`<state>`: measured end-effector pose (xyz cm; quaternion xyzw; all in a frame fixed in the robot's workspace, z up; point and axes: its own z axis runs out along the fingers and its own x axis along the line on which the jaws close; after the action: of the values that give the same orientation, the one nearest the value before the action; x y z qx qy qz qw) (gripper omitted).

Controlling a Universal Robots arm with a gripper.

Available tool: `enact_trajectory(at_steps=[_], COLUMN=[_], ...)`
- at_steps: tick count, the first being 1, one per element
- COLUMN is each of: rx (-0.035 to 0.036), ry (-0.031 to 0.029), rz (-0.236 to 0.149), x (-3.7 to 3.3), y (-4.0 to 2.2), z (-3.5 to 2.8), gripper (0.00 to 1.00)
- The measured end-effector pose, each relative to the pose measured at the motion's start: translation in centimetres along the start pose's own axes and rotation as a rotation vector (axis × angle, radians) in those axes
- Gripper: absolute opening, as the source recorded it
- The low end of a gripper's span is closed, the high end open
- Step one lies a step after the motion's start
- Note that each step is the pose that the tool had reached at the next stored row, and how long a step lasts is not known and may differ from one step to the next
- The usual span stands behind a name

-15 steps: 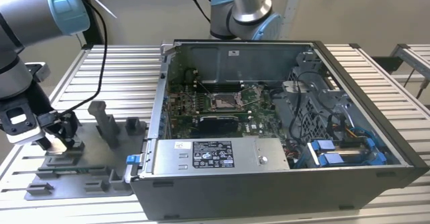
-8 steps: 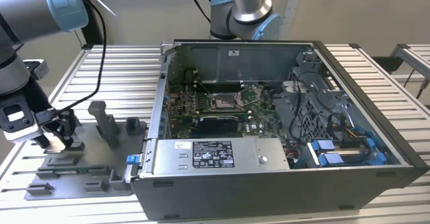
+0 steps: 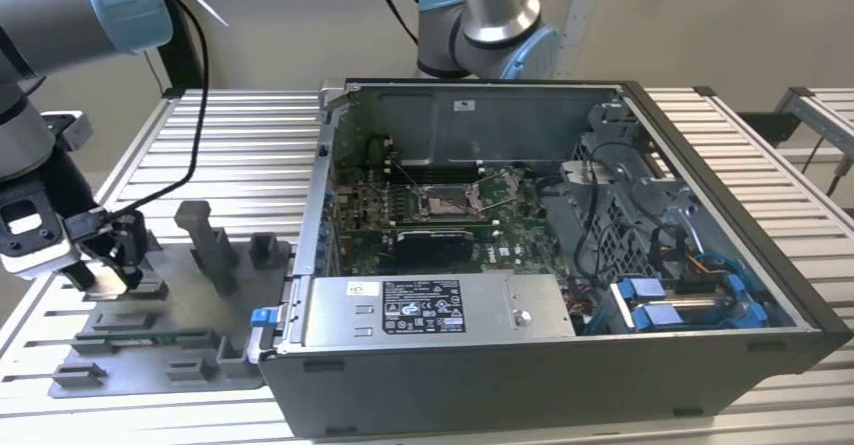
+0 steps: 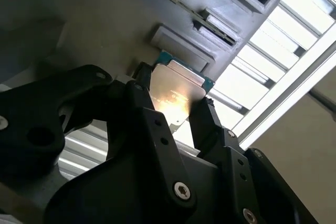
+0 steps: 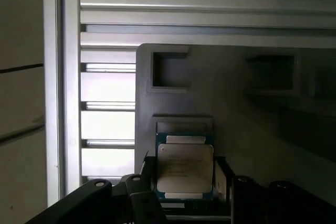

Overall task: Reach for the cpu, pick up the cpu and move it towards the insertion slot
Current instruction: 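Pick up the cpu and move it towards the insertion slot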

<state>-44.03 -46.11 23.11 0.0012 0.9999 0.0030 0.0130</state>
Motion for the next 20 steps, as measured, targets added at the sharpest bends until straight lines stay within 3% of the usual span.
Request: enact_trajectory(at_steps=[20], rx=[0.0008], ry=[0.0000], rz=[0.000], x=[-0.08], y=[0.01], z=[-3.01], gripper=[0.00])
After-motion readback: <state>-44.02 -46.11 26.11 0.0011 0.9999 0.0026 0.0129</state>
